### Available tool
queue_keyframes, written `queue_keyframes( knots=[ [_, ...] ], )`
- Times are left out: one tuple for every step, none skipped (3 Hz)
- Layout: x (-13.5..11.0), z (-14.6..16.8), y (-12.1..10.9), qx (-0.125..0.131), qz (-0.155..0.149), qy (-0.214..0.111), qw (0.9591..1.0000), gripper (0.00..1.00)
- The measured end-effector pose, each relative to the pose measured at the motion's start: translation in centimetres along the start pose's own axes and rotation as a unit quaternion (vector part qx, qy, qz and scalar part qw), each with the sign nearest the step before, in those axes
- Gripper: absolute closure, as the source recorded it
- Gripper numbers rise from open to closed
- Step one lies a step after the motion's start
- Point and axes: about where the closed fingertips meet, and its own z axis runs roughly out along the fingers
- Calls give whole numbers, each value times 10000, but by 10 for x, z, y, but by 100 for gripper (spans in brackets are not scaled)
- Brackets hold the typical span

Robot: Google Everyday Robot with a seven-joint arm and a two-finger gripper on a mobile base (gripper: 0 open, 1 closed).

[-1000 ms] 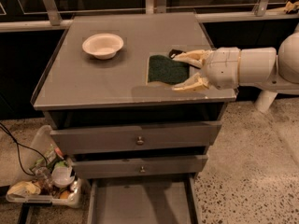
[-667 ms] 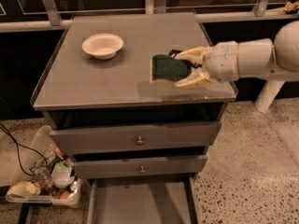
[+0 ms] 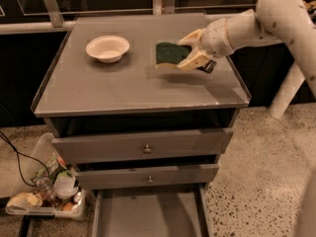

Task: Pick sponge from bottom drawer and place on counter

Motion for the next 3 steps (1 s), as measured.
queue_keyframes(
  knots=[
    [-9,53,-24,-459,66,3,9989,100],
    [-31,50,-50,-268,-140,-87,9995,100],
    [-31,50,-49,-272,-137,-90,9995,100]
  ],
)
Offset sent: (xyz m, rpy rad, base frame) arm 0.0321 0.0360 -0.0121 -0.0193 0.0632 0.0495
